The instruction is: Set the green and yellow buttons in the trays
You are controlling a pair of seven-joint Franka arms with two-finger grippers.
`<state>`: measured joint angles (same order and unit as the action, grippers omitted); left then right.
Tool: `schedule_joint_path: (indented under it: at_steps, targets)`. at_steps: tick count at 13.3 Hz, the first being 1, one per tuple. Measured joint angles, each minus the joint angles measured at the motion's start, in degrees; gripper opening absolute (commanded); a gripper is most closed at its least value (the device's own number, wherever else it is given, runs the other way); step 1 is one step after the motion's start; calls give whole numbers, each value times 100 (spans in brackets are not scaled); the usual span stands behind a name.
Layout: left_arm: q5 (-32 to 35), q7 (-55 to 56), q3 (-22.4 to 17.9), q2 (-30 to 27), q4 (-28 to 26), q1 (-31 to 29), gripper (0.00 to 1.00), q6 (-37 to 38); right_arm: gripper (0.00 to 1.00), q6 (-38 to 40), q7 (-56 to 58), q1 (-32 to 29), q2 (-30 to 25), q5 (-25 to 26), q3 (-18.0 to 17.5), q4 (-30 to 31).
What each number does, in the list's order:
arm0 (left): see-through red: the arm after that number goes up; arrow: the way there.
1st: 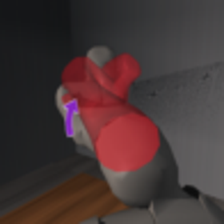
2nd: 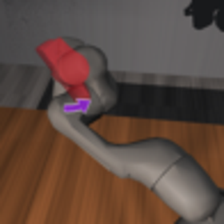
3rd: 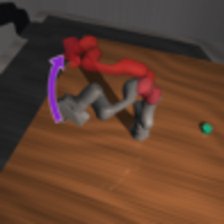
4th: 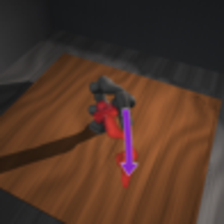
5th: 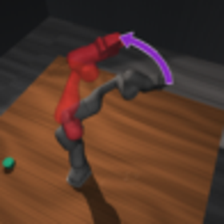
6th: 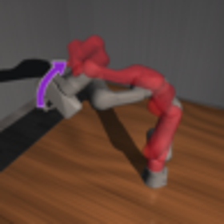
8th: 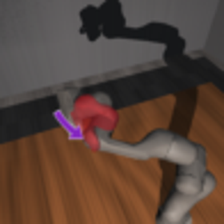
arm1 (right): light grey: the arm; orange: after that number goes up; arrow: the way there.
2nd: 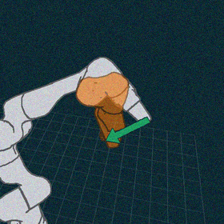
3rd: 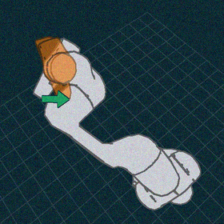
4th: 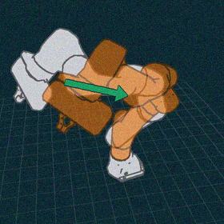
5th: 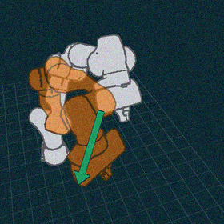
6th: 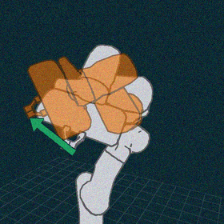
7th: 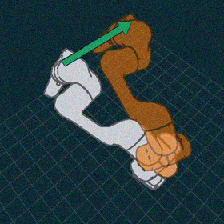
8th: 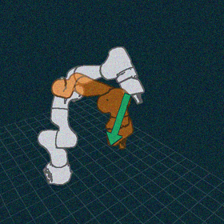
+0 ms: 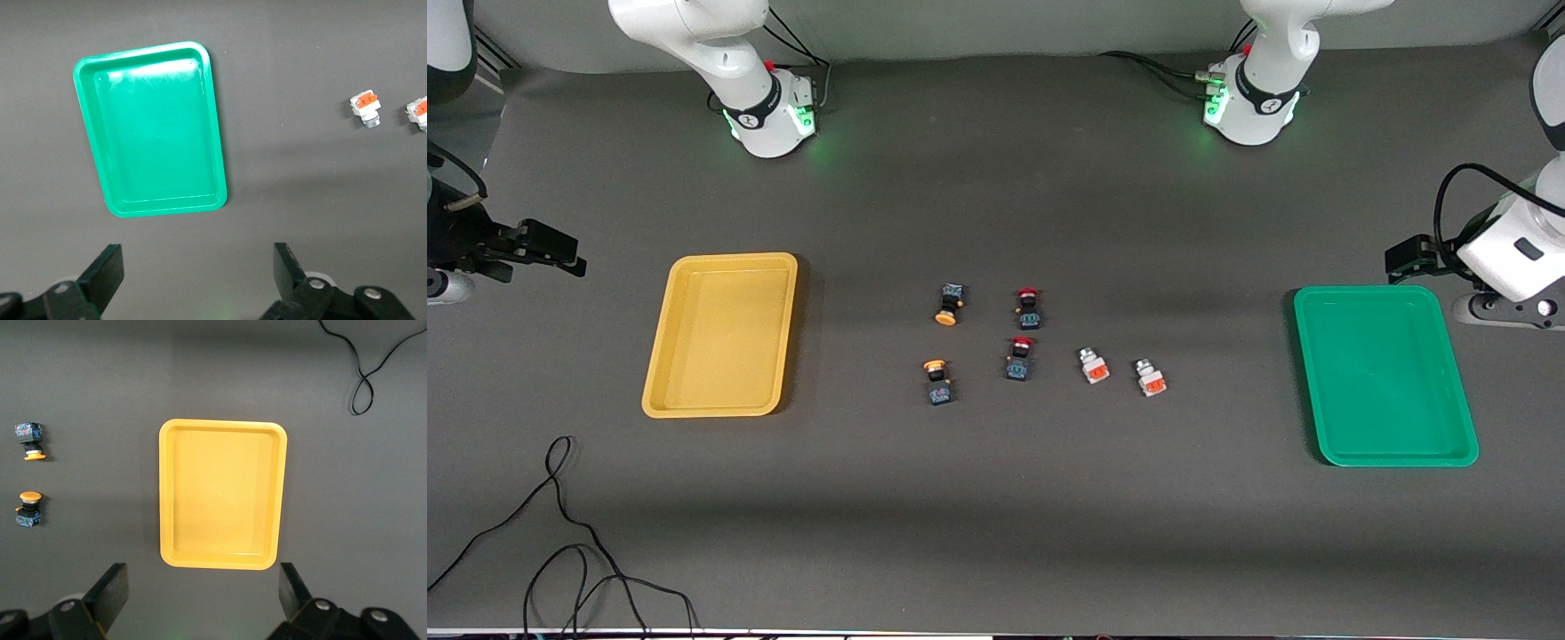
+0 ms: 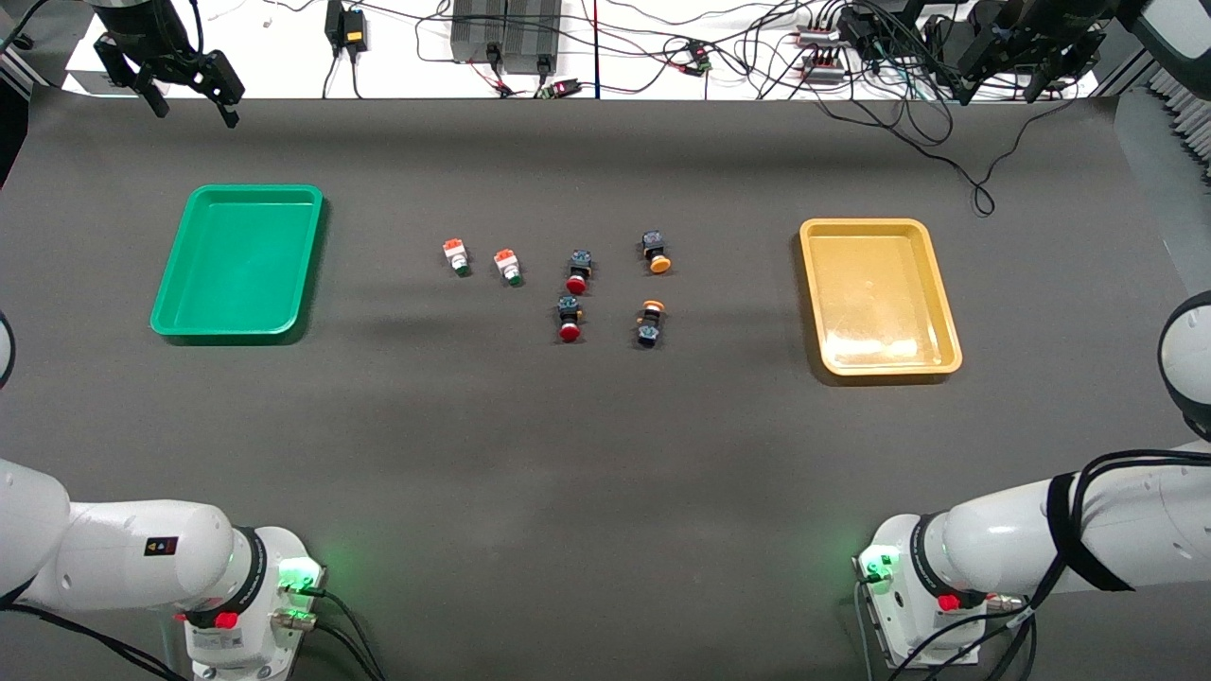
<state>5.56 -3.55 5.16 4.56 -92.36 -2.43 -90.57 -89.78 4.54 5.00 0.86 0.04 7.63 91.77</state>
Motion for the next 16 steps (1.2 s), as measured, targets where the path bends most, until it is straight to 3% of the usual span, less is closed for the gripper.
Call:
schedule_joint_path:
  at_steps: [5, 7, 13, 16]
  targets:
    - [-101, 278, 17, 5, 0, 122, 91, 48, 100, 59, -52, 61, -9, -18, -18, 74]
    - [-250, 768, 34, 33, 0, 327, 92, 54, 100, 75, -551, 432, -92, -46, -39, 215]
    - [-303, 2046, 81, 667, -7, 1125, 95, -503, 100, -788, -3708, 2542, -128, -212, -118, 700]
    - [-350, 2723, 97, 1184, -10, 1366, 92, -782, 100, -1453, -5680, 3737, 211, -223, -130, 854]
